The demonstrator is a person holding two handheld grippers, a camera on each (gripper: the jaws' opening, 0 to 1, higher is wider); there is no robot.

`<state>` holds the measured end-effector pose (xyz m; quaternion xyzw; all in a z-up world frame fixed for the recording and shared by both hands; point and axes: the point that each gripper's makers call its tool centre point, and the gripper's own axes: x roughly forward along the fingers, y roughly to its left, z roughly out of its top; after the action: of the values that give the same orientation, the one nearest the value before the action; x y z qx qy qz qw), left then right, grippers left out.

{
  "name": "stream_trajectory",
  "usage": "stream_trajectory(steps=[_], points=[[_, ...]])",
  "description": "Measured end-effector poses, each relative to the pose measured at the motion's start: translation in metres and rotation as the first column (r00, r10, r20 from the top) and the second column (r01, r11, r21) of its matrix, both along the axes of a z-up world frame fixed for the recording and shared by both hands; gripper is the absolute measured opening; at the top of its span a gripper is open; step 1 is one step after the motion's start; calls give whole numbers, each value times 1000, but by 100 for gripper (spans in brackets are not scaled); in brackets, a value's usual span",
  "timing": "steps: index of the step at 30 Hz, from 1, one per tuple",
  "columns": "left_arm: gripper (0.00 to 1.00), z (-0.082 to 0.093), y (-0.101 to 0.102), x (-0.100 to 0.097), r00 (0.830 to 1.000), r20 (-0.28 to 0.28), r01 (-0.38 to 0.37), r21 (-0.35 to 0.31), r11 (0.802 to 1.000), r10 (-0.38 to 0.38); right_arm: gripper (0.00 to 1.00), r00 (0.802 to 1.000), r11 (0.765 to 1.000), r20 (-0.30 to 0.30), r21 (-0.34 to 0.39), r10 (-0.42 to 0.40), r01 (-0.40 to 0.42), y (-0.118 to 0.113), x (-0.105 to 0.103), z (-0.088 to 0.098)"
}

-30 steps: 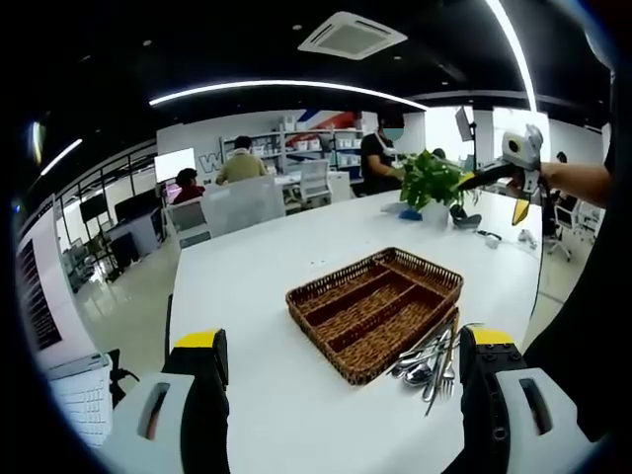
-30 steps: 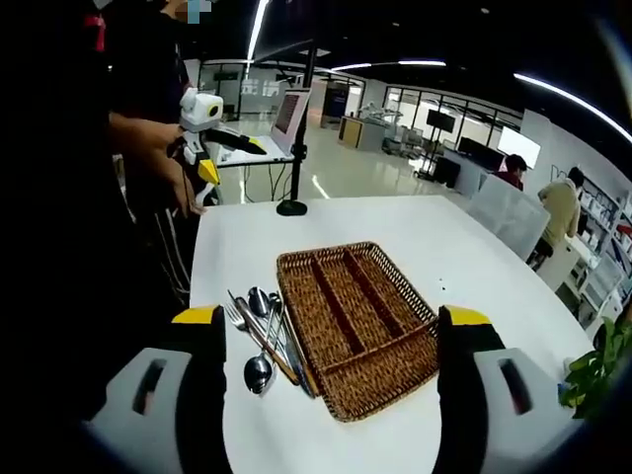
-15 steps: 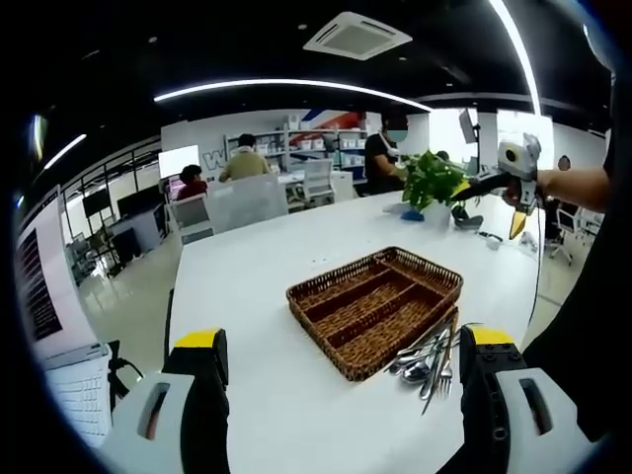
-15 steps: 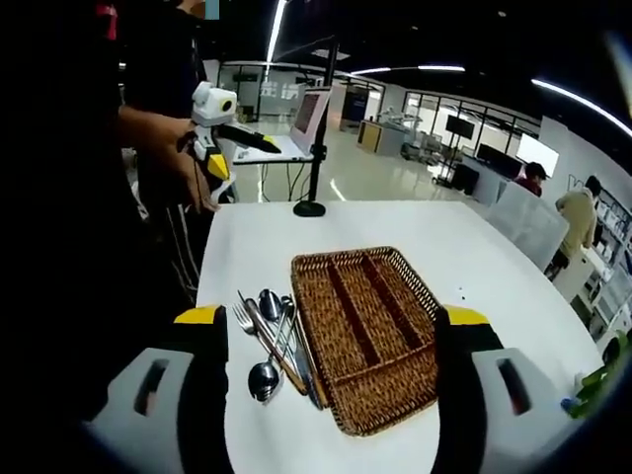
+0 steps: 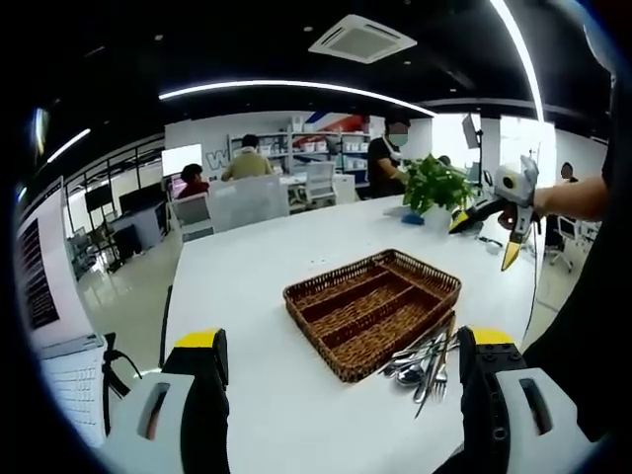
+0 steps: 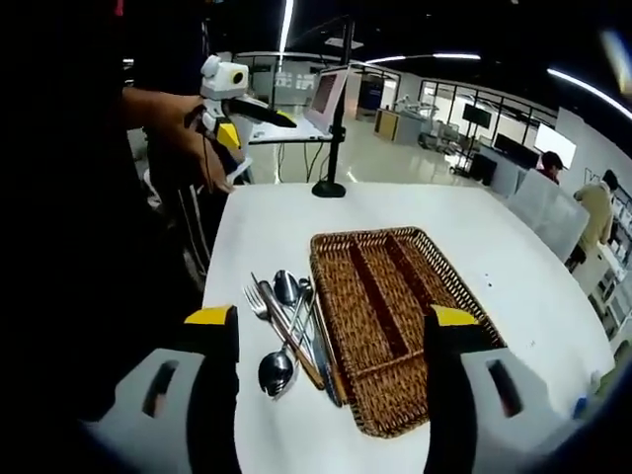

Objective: Arrange the knives, forks, and spoons in their matching storage slots by inserting each utensil handle-first until every utensil is classified and aligned in the correct compartment

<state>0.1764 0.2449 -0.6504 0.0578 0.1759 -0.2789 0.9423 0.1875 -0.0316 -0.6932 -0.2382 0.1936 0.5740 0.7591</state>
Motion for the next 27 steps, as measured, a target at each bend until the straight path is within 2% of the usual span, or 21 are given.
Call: stream_trajectory(steps=[7,16,24,27], points=[[100,-2,0,-3,1000,-9,-1,2,1000,1,68,998,997,-53,-57,43,-46,2,-8,-39],[100,-1,2,-7,1000,-15,-14,2,1000,14,49,992,988,-106,-127,71,-85,-5,-16,-83],[100,-8,4,-13,999,-42,-9,11,1000,10,44,990,979,-118,-176,80,-100,-14,-10,-106],[100,-5,6,-12,999,-36,-11,16,1000,11,41,991,974,-101,-200,93,-112,-15,-8,-111]])
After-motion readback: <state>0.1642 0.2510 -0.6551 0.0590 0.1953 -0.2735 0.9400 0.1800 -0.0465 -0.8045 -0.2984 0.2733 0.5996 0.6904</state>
